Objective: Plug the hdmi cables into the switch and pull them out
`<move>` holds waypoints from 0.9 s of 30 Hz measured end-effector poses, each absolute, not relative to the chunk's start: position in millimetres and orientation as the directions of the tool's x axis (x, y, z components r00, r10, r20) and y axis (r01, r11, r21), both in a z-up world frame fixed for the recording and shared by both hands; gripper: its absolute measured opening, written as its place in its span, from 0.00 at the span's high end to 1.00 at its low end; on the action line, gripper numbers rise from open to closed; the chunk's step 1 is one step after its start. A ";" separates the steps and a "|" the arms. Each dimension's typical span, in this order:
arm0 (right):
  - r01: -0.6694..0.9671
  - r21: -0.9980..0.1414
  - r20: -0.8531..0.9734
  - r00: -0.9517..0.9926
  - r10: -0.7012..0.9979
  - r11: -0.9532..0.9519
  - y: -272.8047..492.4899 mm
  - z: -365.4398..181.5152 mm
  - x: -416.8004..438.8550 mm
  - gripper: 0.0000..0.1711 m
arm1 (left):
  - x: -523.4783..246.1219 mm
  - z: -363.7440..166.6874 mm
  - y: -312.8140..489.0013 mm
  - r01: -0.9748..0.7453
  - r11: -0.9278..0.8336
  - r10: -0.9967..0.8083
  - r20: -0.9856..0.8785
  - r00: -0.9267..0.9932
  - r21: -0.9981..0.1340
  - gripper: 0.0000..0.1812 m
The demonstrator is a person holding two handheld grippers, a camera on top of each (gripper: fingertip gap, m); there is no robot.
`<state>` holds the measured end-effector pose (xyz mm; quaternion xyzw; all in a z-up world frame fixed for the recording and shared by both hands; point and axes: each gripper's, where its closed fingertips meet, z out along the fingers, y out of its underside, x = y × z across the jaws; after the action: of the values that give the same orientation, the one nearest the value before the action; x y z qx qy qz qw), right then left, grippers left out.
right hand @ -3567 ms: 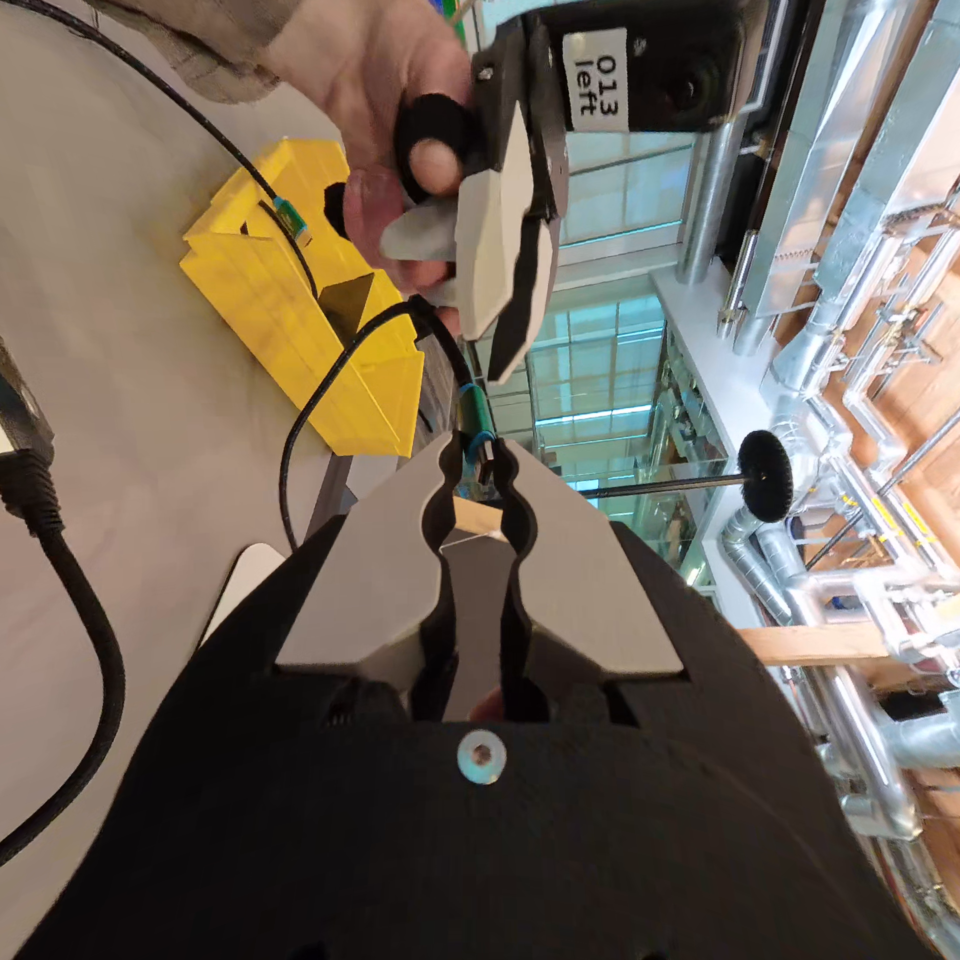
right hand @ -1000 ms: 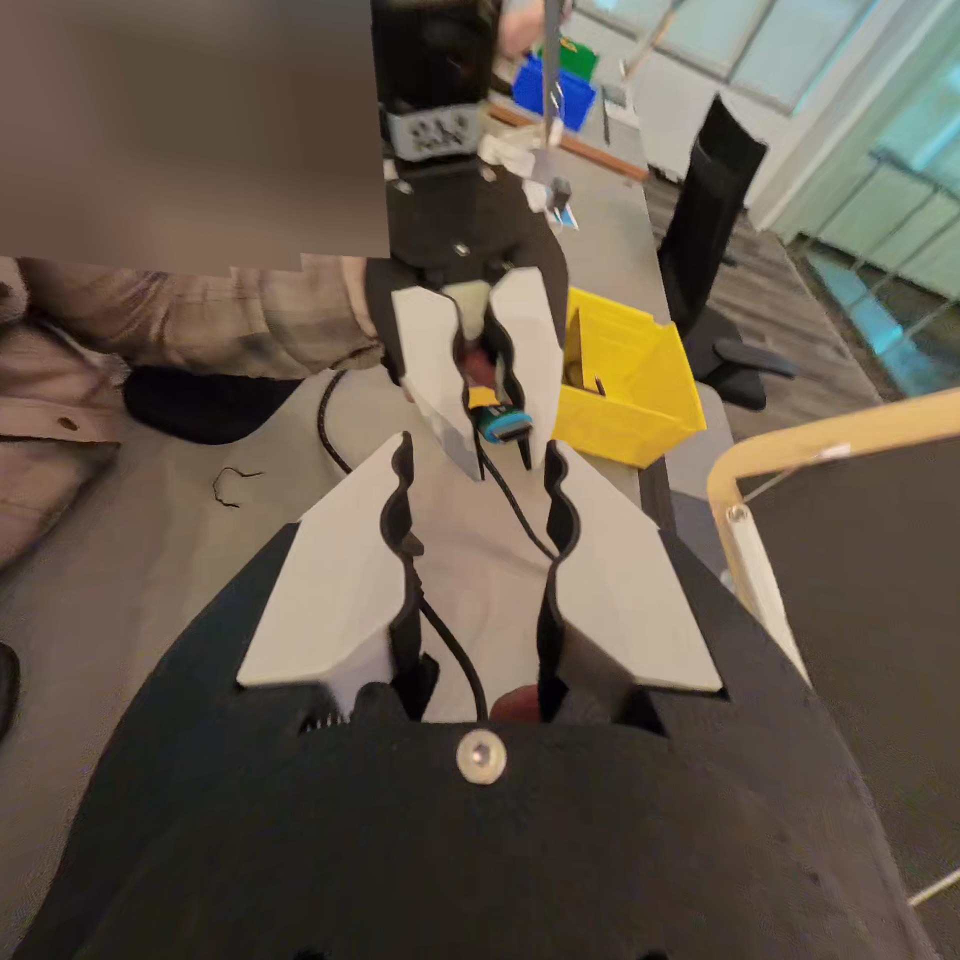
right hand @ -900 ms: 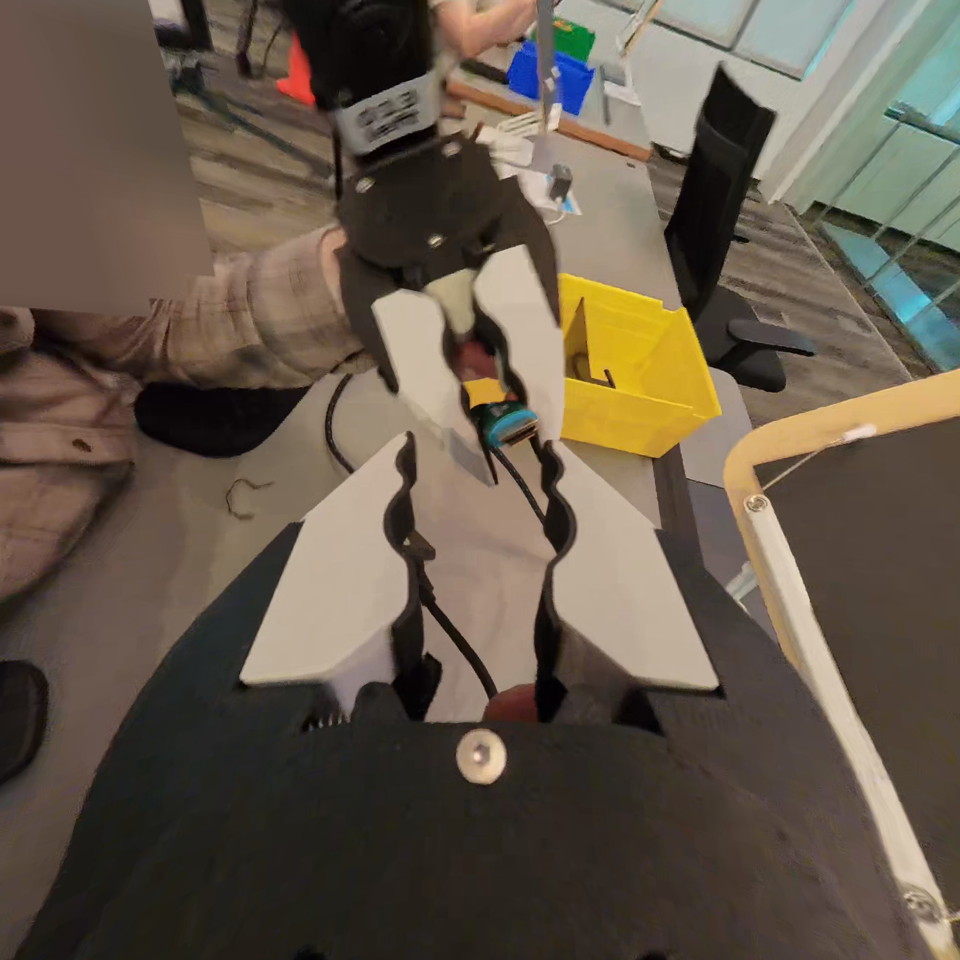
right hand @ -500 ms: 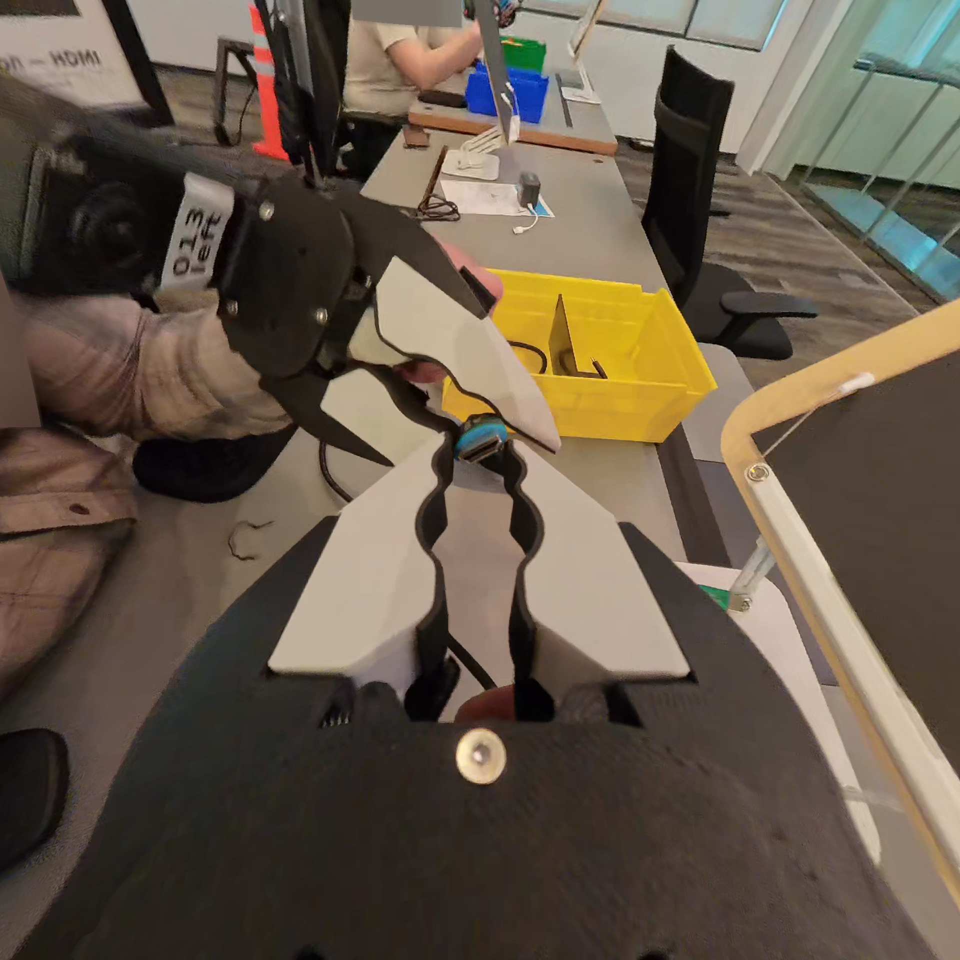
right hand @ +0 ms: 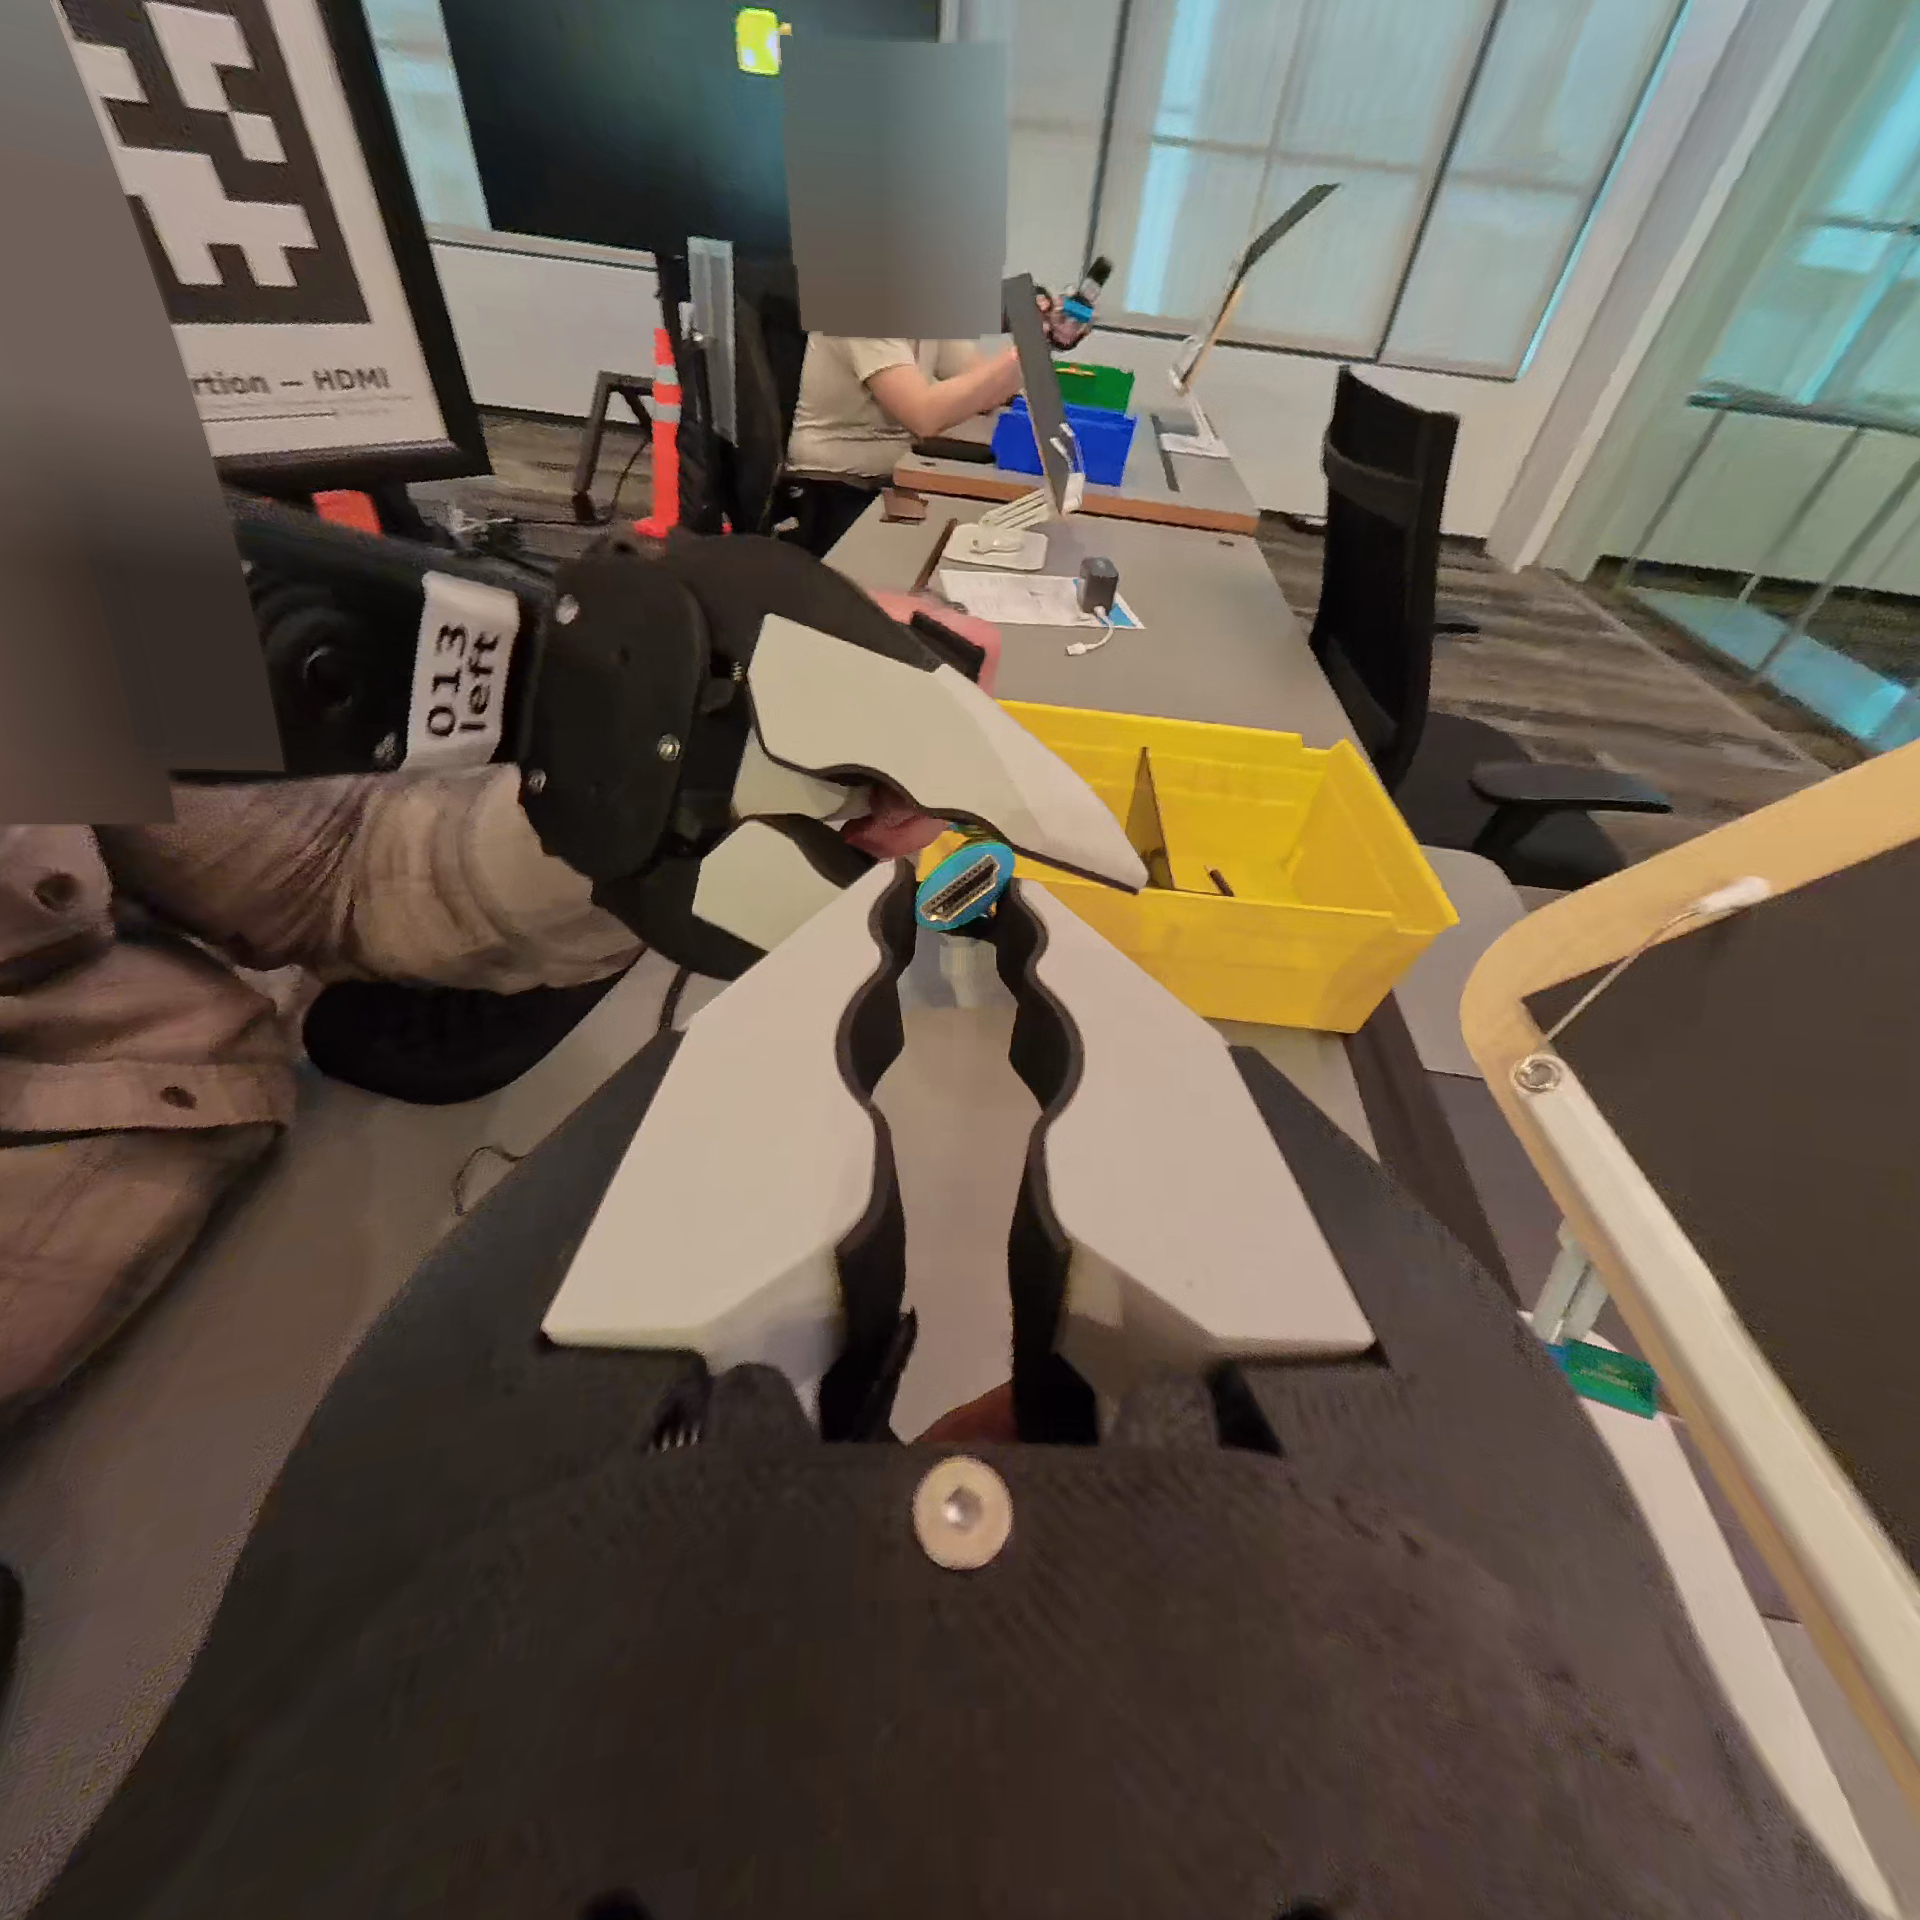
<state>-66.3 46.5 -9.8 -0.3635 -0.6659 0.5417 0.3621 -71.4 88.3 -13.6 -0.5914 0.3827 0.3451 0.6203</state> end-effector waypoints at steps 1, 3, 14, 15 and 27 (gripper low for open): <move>0.093 -0.984 0.086 -0.489 0.868 0.150 45.5 -10.6 -65.2 0.92 | -68.8 -16.0 87.0 -0.862 0.084 -0.073 -0.865 0.496 -0.501 0.91; 0.057 -0.979 0.136 -0.523 0.841 0.194 41.1 -11.3 -61.3 0.92 | -61.1 -18.9 82.0 -0.816 0.140 -0.171 -0.825 0.539 -0.561 0.90; -0.064 -0.985 0.168 -0.569 0.805 0.160 42.6 0.4 -52.5 0.93 | -53.9 -22.3 73.1 -0.650 0.144 -0.383 -0.647 0.659 -0.746 0.95; -0.046 -0.988 0.148 -0.556 0.818 0.148 44.9 0.0 -54.3 0.93 | -58.0 -21.0 76.1 -0.682 0.131 -0.334 -0.679 0.653 -0.720 0.95; 0.097 -0.967 0.173 -0.425 0.888 0.235 49.1 0.2 -57.1 0.79 | -80.8 -24.5 93.8 -0.882 -0.019 -0.054 -0.881 0.471 -0.470 1.00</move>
<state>-57.1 49.1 0.2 -0.3625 -0.6795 0.5009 0.3949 -80.8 93.8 -24.5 -0.6218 0.3766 0.3506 0.5905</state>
